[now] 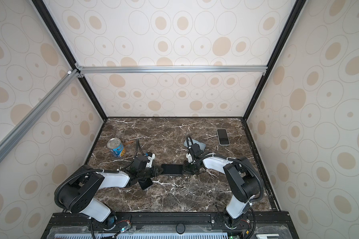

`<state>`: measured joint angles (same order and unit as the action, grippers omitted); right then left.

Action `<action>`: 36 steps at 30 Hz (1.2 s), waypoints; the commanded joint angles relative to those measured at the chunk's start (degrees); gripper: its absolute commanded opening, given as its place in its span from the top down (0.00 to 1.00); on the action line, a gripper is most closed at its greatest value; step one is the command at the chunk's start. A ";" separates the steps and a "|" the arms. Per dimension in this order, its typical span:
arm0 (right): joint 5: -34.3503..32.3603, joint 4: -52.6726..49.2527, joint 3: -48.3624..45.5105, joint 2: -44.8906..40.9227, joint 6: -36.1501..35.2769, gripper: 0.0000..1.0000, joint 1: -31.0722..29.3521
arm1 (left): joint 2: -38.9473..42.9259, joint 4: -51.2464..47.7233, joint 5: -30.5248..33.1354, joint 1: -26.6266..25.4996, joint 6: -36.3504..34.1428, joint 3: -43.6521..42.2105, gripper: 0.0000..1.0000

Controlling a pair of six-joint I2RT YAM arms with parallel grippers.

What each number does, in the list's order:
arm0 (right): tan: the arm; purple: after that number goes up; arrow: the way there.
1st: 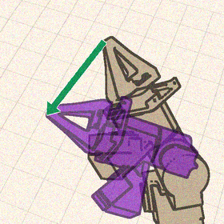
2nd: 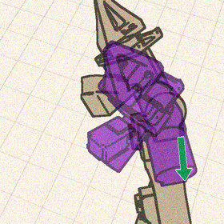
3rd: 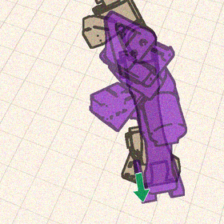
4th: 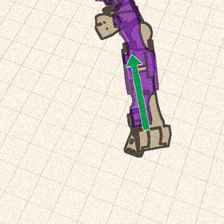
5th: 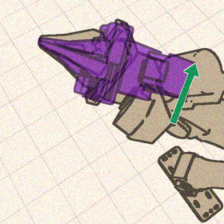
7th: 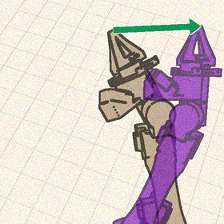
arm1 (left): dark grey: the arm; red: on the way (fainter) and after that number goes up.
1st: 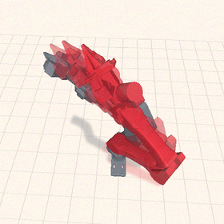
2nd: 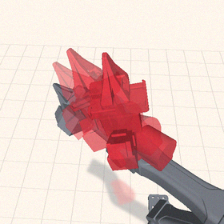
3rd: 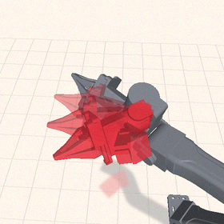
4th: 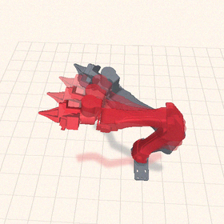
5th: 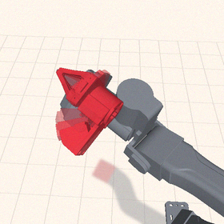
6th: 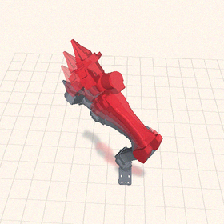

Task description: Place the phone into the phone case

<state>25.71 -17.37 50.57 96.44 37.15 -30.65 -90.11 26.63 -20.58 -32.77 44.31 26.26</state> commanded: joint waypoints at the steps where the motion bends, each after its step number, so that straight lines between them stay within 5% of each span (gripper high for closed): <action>1: 1.97 0.54 -2.76 2.53 1.29 0.90 -1.59 | -2.55 -2.57 -1.33 -0.83 2.47 -2.60 0.73; 36: -14.22 -10.56 0.28 20.19 -0.29 0.95 -11.19 | -8.66 4.65 -1.39 -4.97 5.70 -12.40 0.74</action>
<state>14.50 -27.16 57.63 101.49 37.98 -37.26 -94.56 48.07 -15.09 -34.59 48.62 17.58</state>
